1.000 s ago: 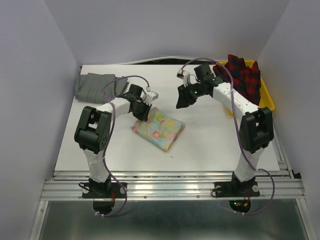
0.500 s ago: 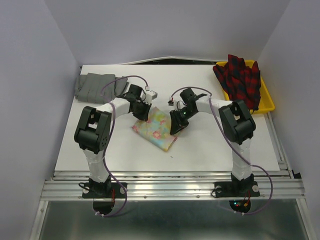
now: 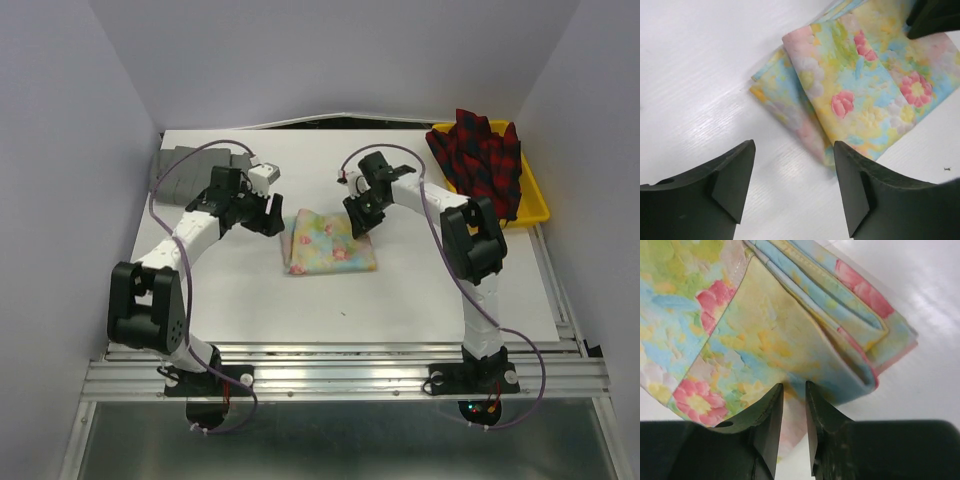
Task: Fold and stack the skirts
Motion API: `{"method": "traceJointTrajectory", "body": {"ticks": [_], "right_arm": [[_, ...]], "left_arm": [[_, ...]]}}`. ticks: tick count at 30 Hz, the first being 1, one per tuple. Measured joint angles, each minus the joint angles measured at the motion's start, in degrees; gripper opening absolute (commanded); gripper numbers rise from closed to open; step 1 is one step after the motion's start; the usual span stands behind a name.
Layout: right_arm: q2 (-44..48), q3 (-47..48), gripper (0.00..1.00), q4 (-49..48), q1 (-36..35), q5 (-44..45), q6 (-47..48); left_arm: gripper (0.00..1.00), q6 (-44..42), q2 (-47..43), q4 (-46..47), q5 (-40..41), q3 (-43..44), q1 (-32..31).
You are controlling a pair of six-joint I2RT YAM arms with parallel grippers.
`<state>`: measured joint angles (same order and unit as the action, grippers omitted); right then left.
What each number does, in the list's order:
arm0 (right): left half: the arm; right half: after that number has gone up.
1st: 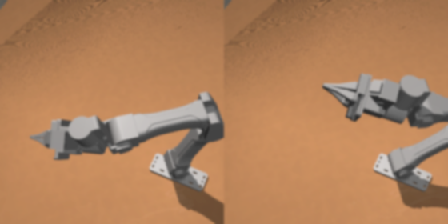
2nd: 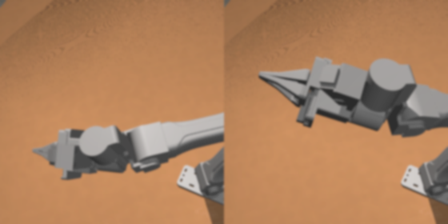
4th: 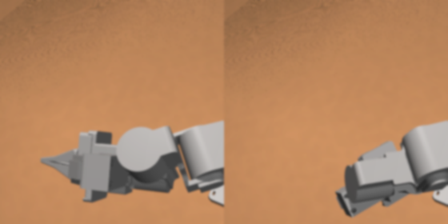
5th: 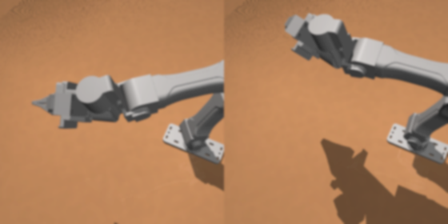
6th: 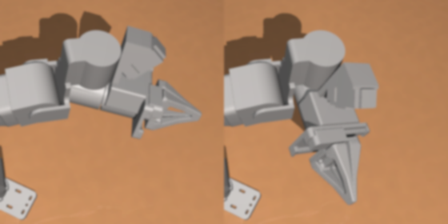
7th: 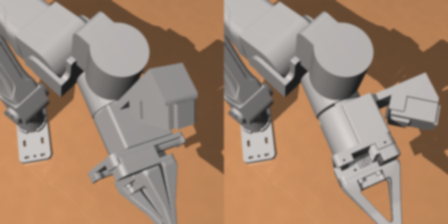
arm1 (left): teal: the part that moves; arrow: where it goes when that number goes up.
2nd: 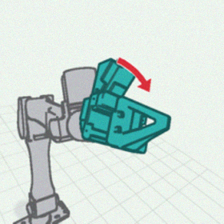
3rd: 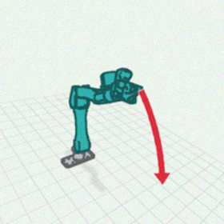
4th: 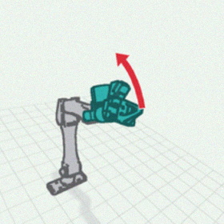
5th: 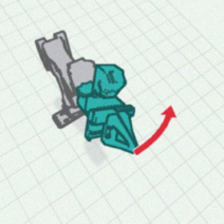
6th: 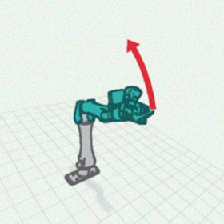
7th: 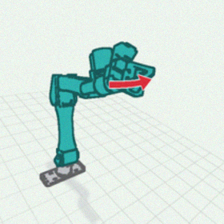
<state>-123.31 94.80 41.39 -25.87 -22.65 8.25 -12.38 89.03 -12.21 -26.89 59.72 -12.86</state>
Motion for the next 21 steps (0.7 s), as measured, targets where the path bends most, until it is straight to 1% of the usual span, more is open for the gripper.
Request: {"method": "traceJointTrajectory", "body": {"ticks": [1,2,3,5,7,10,13,17,20,21], "right_arm": [[0.0,0.9,0.32,0.3,0.0,1.6,0.5],[0.0,2.0,0.33,0.9,0.0,2.5,0.8],[0.0,2.9,0.33,1.3,0.1,3.1,0.9],[0.0,7.0,0.33,2.6,0.2,4.3,0.3],[0.3,10.3,0.37,2.7,0.0,5.4,-0.9],[2.0,12.8,0.39,1.5,-1.9,8.7,-2.7],[2.9,15.8,0.39,1.0,-6.7,11.7,-4.7],[1.7,21.3,0.39,-0.1,-15.1,16.9,-7.5],[-1.3,25.7,0.42,-1.7,-20.0,20.7,-8.8],[-2.6,26.6,0.47,-2.3,-21.5,22.0,-9.1]], "left_arm": [[0.89,0.3,-1.9,0.6,-0.5,-0.5,0.6],[0.95,0.6,-3.8,1.3,-0.9,-1.2,1.3],[0.98,1.5,-6.1,2.0,-1.2,-2.2,2.0],[0.99,2.7,-9.5,3.7,-1.3,-4.3,3.1],[0.98,4.3,-13.1,5.4,-0.8,-7.0,4.2],[0.99,6.6,-17.3,7.5,0.9,-10.2,5.9],[0.98,9.0,-19.0,9.0,2.6,-11.8,7.2],[0.98,12.2,-19.0,9.8,3.2,-12.1,9.0],[0.98,14.5,-18.8,9.7,4.0,-12.1,9.9],[0.98,15.8,-18.5,9.6,5.1,-12.1,10.3]]}}
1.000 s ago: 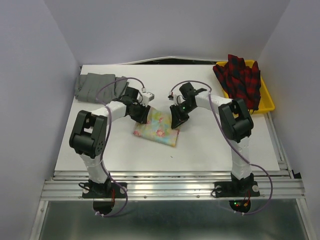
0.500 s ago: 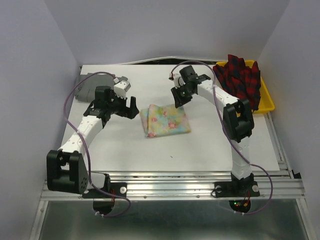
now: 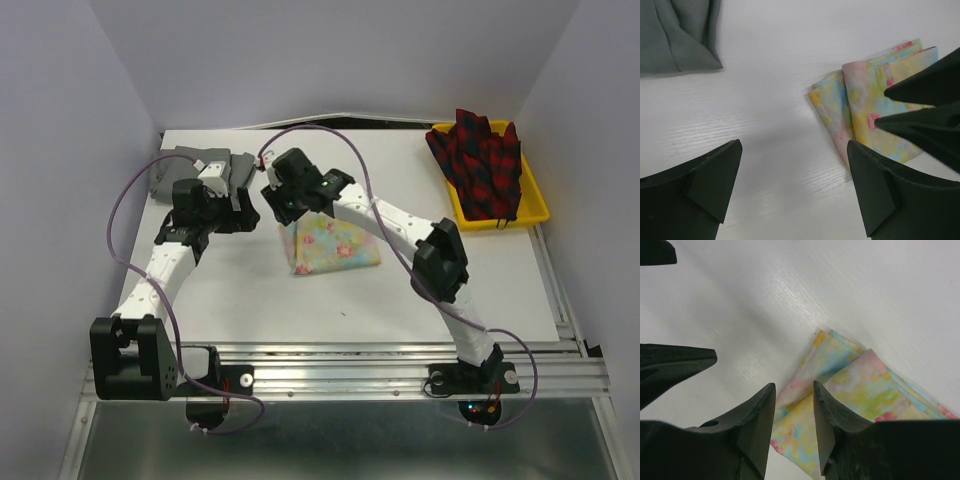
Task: Fold and stack the skirts
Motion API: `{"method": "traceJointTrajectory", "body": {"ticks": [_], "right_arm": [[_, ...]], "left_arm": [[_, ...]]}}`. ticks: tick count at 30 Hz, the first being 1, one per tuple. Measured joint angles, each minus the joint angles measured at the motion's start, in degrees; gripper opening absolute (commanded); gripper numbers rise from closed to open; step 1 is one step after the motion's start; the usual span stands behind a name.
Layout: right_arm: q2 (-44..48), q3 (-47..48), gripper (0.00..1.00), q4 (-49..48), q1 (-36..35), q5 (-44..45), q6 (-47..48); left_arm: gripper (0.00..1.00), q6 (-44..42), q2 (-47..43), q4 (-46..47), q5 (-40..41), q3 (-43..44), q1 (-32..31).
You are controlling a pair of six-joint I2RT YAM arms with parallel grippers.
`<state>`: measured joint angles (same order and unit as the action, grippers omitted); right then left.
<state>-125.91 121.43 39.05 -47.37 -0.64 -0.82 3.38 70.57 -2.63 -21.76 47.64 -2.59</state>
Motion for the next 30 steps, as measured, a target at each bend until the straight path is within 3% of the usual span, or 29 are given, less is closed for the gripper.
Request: {"method": "traceJointTrajectory", "body": {"ticks": [6,14,17,20,24,30], "right_arm": [[-7.4,0.8,0.51,-0.4,-3.1,5.6,-1.7],[-14.4,1.3,0.48,-0.1,-2.9,9.2,-2.7],[-15.1,2.7,0.36,-0.2,-2.9,9.6,-3.1],[-15.6,3.1,0.16,-0.3,-2.8,9.7,-3.7],[-15.6,3.4,0.01,-0.2,-2.3,8.8,-4.4],[-15.6,3.8,0.01,-0.2,-1.2,5.3,-6.1]], "left_arm": [[0.98,3.9,1.7,-1.2,4.3,0.0,0.2],[0.99,6.6,2.0,-0.2,5.5,-1.7,0.2],[0.99,7.2,2.0,0.3,4.3,-3.8,0.2],[0.99,7.2,2.1,0.1,0.9,-5.0,0.4],[0.99,7.9,3.5,1.5,-4.3,-5.3,0.4],[0.97,10.5,9.5,5.4,-9.6,-8.1,0.4]]}}
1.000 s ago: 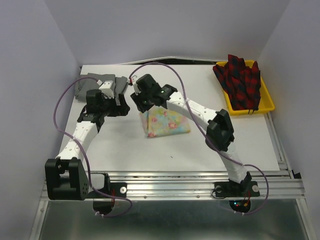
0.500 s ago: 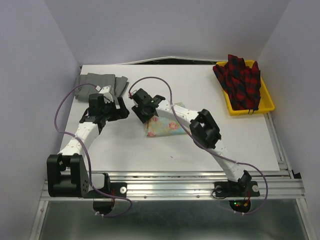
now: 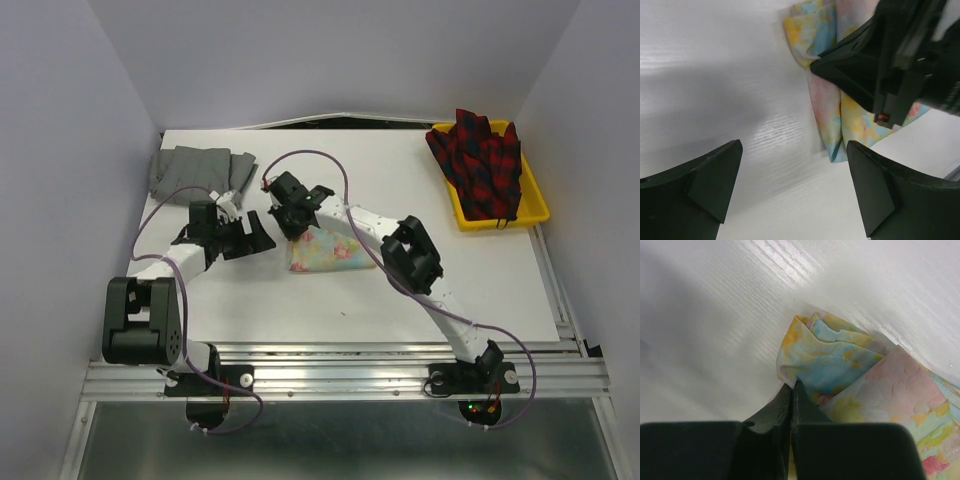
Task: Fold and stack the skirts
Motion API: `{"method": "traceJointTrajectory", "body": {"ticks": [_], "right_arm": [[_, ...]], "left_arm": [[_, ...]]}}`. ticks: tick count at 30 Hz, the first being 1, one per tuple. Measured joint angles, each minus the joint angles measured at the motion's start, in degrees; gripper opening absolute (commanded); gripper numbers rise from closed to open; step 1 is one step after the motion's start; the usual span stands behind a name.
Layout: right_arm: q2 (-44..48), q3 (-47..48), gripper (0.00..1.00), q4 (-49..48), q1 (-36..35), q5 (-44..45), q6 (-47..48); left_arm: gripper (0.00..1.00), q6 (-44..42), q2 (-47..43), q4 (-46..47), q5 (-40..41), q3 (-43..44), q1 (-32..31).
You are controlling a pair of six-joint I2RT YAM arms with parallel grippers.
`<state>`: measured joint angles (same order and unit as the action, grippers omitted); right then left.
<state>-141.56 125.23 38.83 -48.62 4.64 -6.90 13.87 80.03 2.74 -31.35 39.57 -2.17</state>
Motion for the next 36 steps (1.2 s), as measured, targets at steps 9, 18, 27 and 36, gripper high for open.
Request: {"method": "traceJointTrajectory", "body": {"ticks": [9,18,27,36], "right_arm": [[0.2,0.0,0.01,-0.8,1.9,-8.1,-4.5],[0.6,0.0,0.01,-1.9,3.0,-11.9,-7.5],[2.0,0.0,0.01,-3.5,4.9,-13.1,-10.0],[2.4,0.4,0.01,-4.7,6.3,-14.4,-12.4]], "left_arm": [[0.97,4.9,6.5,6.3,-3.4,-2.6,-2.9],[0.98,11.8,14.6,19.7,-11.4,-1.7,-5.5],[0.92,17.7,19.3,28.0,-12.3,-0.5,-8.8],[0.62,21.8,25.0,32.2,-13.6,2.5,-9.3]]}}
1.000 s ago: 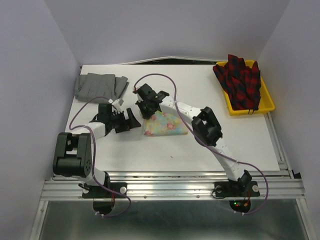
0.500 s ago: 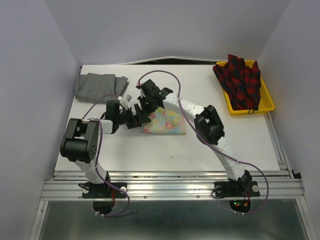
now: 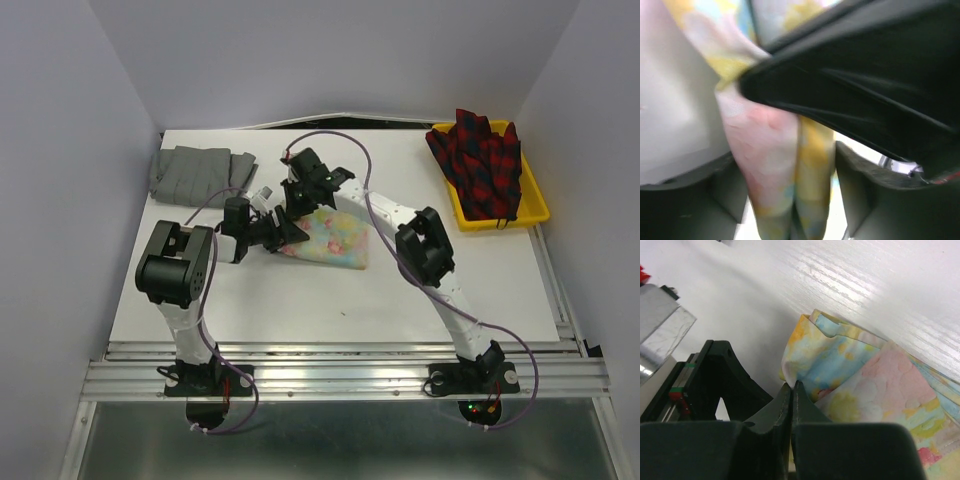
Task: Fold and stack the skirts
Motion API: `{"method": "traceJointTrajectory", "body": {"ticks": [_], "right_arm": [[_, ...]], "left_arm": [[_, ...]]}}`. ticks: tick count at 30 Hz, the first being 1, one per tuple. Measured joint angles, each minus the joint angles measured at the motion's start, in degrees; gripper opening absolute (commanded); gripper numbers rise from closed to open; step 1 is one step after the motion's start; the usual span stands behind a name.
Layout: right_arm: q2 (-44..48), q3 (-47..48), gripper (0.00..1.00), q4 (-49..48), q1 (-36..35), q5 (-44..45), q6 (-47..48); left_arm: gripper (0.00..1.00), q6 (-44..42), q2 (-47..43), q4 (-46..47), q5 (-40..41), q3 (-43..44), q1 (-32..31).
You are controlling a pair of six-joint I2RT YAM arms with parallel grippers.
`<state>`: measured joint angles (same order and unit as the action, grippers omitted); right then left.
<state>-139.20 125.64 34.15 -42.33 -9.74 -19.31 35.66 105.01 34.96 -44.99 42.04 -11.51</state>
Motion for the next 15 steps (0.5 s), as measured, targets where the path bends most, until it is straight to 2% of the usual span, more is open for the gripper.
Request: {"method": "traceJointTrajectory", "body": {"ticks": [1,3,4,6,7,9,10,11,12,15], "right_arm": [[0.0,0.0,0.01,-0.2,0.1,-0.3,-0.2],[0.0,0.0,0.01,-0.3,0.1,-0.7,-0.6],[0.0,0.0,0.09,-0.3,0.2,-0.9,-0.8],[0.0,0.0,0.29,-0.4,0.4,-1.0,-1.0],[0.0,0.0,0.51,-0.4,0.5,-1.0,-1.1],[0.1,0.0,0.73,-0.7,0.9,-1.2,-1.1],[0.2,0.0,0.88,-1.0,1.1,-0.6,-0.7],[0.4,0.0,0.95,-1.2,1.6,-0.3,-0.3],[0.7,0.0,1.0,-1.3,2.5,0.2,0.3],[2.9,0.0,1.0,-1.4,6.6,0.4,1.9]], "left_arm": [[0.52,0.0,0.3,0.2,0.4,0.1,0.0],[0.45,0.2,1.5,0.3,0.9,0.4,0.0],[0.38,0.5,2.3,0.4,0.9,0.6,0.0],[0.25,0.2,2.6,-0.5,1.5,1.2,0.0],[0.13,-0.5,2.6,-2.3,2.5,1.9,0.0],[0.05,-2.2,2.6,-6.3,3.9,3.6,0.0],[0.0,-3.3,2.6,-8.8,4.7,4.9,0.0],[0.0,-4.5,2.6,-10.4,5.7,6.1,0.0],[0.0,-7.2,2.7,-14.9,7.9,8.9,0.0],[0.0,-13.9,3.7,-24.4,14.6,17.0,-0.2]]}}
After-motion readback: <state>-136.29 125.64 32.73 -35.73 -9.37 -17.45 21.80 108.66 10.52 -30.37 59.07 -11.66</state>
